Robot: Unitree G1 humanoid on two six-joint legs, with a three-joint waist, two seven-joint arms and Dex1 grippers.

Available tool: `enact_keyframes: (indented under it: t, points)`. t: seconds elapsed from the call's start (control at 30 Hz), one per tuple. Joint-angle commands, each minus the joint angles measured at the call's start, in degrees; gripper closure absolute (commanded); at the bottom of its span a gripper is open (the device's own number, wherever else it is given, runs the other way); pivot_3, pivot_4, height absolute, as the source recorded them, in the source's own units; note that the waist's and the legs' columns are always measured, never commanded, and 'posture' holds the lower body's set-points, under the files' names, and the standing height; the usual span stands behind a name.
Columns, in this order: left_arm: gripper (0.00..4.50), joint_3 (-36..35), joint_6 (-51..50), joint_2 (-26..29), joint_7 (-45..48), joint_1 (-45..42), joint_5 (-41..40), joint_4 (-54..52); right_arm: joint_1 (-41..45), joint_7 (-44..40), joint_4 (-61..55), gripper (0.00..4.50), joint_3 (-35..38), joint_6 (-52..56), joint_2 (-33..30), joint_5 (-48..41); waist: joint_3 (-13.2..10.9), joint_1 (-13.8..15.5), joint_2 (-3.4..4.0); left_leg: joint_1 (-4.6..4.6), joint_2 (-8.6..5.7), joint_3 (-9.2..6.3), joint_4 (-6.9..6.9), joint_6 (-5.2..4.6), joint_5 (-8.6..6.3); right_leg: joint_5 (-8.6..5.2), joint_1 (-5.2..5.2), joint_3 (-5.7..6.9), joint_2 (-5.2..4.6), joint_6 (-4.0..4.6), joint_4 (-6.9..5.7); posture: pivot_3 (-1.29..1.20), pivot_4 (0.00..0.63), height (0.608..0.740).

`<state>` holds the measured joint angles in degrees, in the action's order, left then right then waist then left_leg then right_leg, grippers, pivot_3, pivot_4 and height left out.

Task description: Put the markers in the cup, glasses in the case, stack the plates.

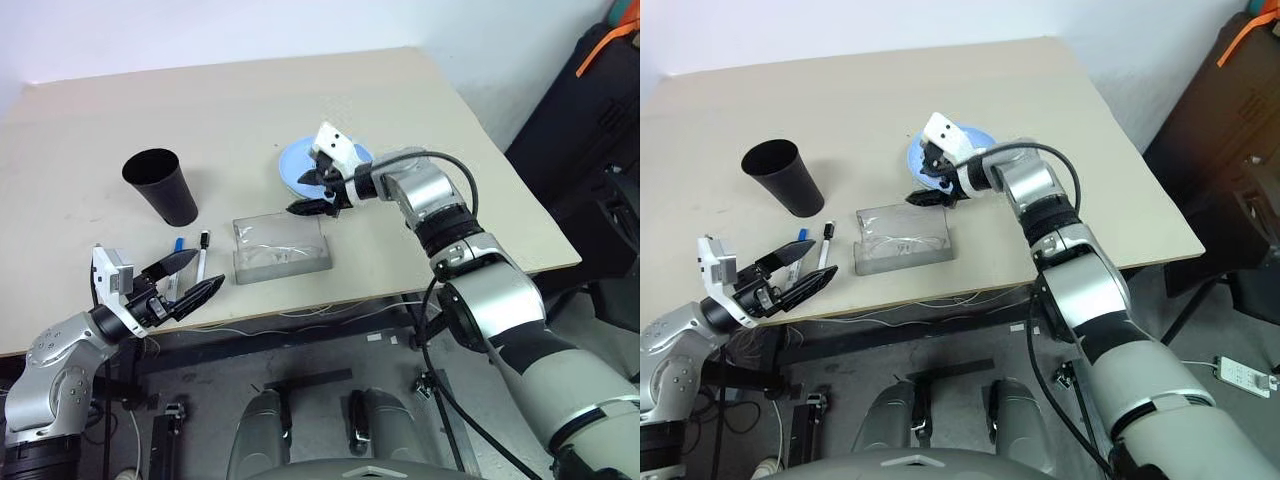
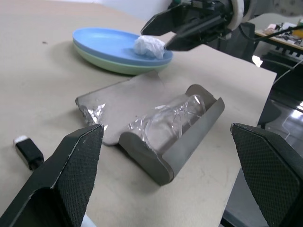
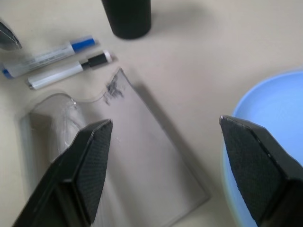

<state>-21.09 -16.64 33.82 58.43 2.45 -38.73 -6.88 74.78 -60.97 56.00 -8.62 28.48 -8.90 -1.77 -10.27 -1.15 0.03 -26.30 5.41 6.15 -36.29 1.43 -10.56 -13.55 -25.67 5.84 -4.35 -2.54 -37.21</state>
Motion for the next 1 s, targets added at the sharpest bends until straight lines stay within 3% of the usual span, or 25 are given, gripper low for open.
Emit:
enact_keyframes:
  t: [0.03, 0.3, 0.53, 1.0]
  points:
    - [0.00, -0.72, 1.07, 0.67, 0.36, -0.30, -0.04, -0.39, 2.59, 0.90, 2.26, 0.69, 1.32, -1.23, 0.66, -0.72, 0.00, 0.00, 0.00, 0.00, 0.00, 0.00, 0.00, 0.00, 0.00, 0.00, 0.00, 0.00, 0.00, 0.00, 0.00, 0.00, 0.150, 0.738]
    - [0.00, -0.76, 1.17, 0.44, 0.41, 0.11, -0.06, -0.78, 4.13, -2.74, 7.80, 0.69, -4.15, -11.77, 2.54, 5.00, 0.00, -0.08, 0.00, -0.04, 0.00, 0.04, 0.01, 0.00, 0.00, 0.00, -0.02, 0.00, -0.01, -0.01, 0.08, 0.00, 0.150, 0.738]
    - [0.00, -0.88, 1.18, 0.03, -0.11, 1.03, -0.19, -1.90, 6.41, 1.10, 13.60, 0.69, -5.23, -18.11, 6.33, 8.66, 0.00, -0.09, 0.00, -0.03, 0.16, 0.01, 0.01, 0.06, 0.03, 0.00, -0.06, -0.04, 0.21, 0.00, 0.03, 0.00, 0.150, 0.738]
    - [0.00, -1.13, 1.51, -0.39, -1.27, 3.77, -0.38, -4.09, 6.67, 6.08, 18.46, 0.69, -8.32, -19.86, 9.93, 15.89, 0.00, -0.04, 0.00, -0.04, 0.20, 0.02, 0.02, 0.08, 0.03, 0.00, -0.10, -0.07, 0.23, 0.04, 0.04, 0.00, 0.150, 0.738]
